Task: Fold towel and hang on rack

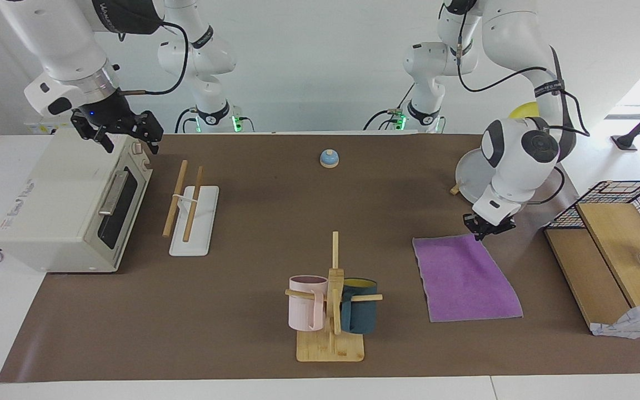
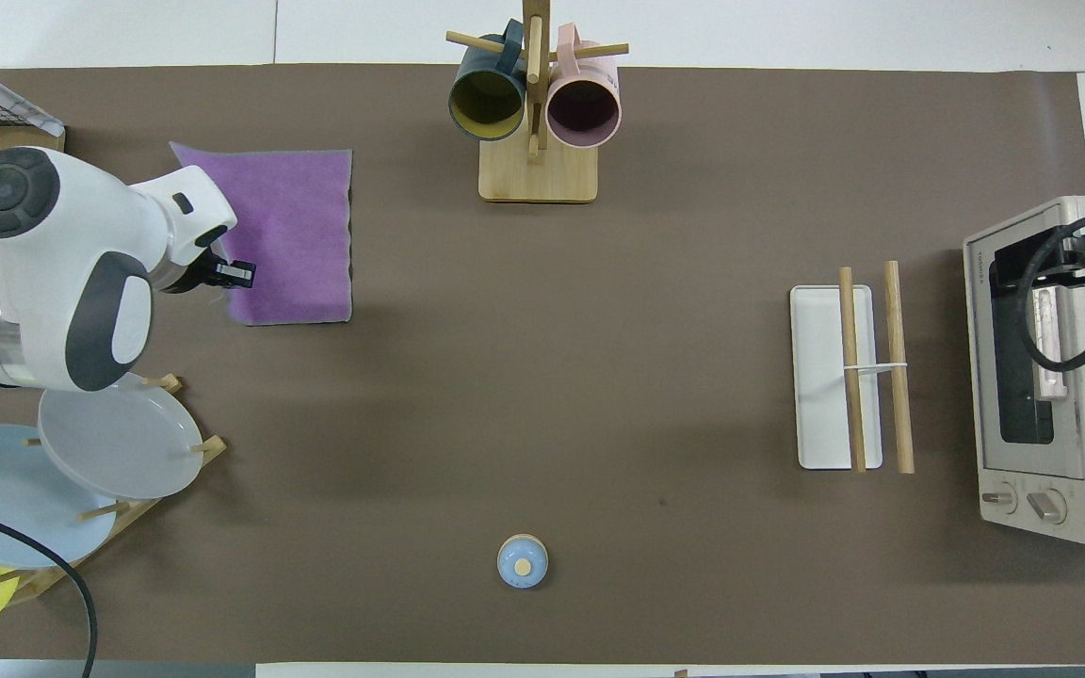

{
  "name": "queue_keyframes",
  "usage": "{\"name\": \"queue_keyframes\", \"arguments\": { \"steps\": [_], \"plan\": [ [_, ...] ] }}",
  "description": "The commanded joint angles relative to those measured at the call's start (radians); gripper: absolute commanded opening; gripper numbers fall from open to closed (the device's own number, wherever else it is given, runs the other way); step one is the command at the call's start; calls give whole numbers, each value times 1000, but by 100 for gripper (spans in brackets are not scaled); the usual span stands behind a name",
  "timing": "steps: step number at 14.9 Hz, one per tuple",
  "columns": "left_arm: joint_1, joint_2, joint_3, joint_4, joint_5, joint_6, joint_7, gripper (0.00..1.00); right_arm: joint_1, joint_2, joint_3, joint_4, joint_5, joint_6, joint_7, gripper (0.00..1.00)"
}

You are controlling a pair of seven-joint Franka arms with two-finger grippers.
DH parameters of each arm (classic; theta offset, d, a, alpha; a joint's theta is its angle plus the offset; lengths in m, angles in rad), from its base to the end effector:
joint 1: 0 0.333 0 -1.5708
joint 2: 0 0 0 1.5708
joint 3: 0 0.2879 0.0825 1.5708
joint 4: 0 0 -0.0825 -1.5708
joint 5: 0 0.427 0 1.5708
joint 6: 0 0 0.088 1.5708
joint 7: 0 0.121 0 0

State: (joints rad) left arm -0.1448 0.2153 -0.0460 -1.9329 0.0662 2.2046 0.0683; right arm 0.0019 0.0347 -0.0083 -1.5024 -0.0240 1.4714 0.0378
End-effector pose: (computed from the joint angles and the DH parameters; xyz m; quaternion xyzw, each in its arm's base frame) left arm 0.6287 -0.1178 0.3170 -0.9885 0.1471 -0.0297 0.0205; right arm 0.5962 -0.0068 0.5882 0.9991 -0.0229 -0.0326 0.0126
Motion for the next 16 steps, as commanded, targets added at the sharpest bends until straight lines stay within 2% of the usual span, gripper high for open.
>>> {"name": "queue_keyframes", "arguments": {
  "steps": [1, 5, 6, 7, 11, 13, 14, 16],
  "plan": [
    [-113, -27, 14, -11, 62, -13, -1, 0, -14, -15, 5, -13, 13, 1, -24, 100],
    [-202, -36, 11, -72, 95, 16, -87, 0, -14, -15, 5, -13, 13, 1, -24, 100],
    [-203, -37, 9, -112, 95, 65, -137, 28, -14, -15, 5, -13, 13, 1, -24, 100],
    [-203, -40, 9, -148, 95, 111, -174, 99, -14, -15, 5, -13, 13, 1, -24, 100],
    [-185, -47, 14, -124, 93, 53, -159, 100, -14, -15, 5, -13, 13, 1, -24, 100],
    [-118, -39, 9, -114, 89, 60, -142, 100, -14, -15, 5, -13, 13, 1, -24, 100],
    [-75, -34, 6, -112, 55, 73, -113, 100, -14, -15, 5, -13, 13, 1, -24, 100],
    [-18, -27, 11, -110, -151, 139, 0, 100, -14, -15, 5, -13, 13, 1, -24, 100]
  ]
}}
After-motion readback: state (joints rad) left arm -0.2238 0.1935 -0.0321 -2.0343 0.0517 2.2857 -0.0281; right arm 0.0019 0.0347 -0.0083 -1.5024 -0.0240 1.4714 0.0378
